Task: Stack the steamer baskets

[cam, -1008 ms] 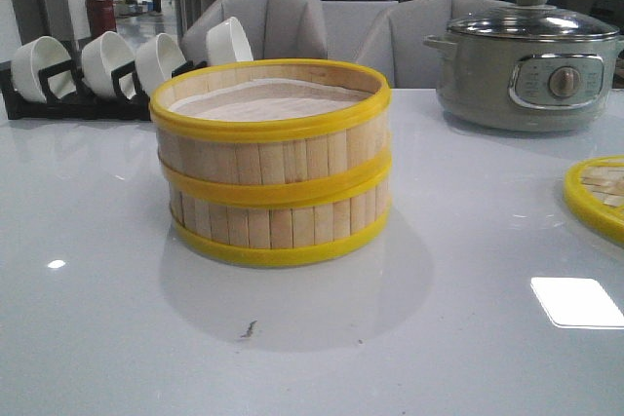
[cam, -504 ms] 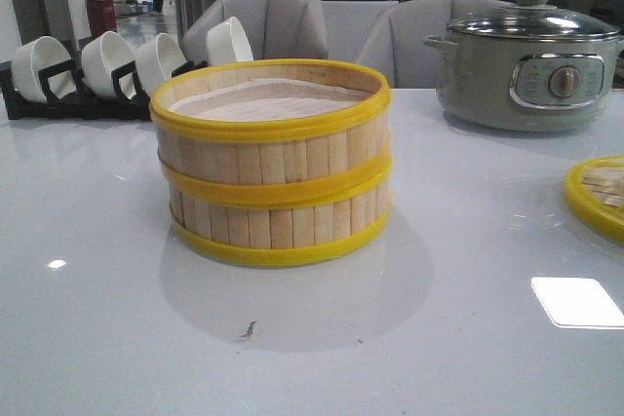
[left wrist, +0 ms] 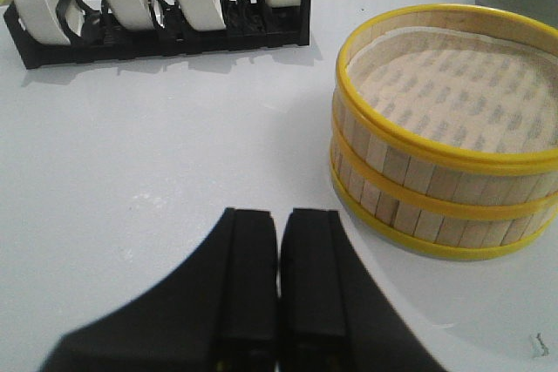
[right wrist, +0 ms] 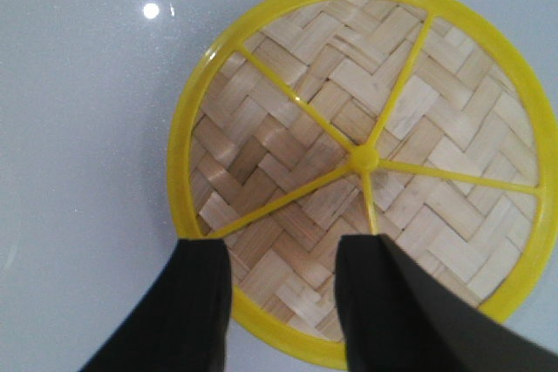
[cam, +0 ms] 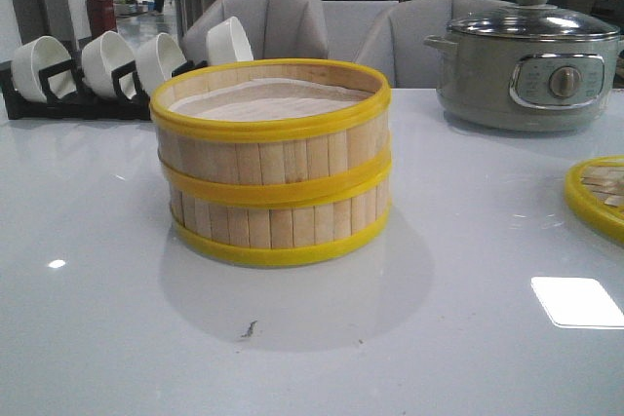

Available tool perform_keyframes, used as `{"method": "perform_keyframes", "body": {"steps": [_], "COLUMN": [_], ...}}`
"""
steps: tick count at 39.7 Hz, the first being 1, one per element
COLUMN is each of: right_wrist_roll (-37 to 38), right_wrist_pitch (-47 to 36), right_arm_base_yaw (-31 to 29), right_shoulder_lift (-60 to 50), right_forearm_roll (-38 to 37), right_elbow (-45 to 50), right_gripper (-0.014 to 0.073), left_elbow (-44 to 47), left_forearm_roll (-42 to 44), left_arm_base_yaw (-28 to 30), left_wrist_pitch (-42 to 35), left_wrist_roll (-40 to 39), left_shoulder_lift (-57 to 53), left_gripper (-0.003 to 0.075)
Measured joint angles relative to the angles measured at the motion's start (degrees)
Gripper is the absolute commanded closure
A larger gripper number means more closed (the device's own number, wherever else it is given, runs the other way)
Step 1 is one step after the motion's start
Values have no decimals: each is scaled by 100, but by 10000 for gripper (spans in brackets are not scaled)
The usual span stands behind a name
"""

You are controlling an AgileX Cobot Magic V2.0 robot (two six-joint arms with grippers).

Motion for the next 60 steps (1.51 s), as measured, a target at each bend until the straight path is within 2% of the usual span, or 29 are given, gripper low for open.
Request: {"method": "perform_keyframes", "body": {"steps": [17,32,60], "right_wrist_roll": [0,0,0], "right_wrist_pitch": [30,213,320], "right_arm_base_yaw": [-337,-342,-342], "right_shoulder_lift": [564,1036,1535], "right_forearm_roll": [-141,-145,-154], "right_elbow": [-168,-755,-844], "right_gripper": [204,204,204], "left_elbow": [0,0,0], "left_forearm_roll": [0,0,0], "left_arm_base_yaw": [0,0,0], "left_wrist_pitch": [0,0,-13], "left_wrist_roll": [0,0,0], "left_shoulder_lift": [0,0,0], "left_gripper": [636,636,636]}}
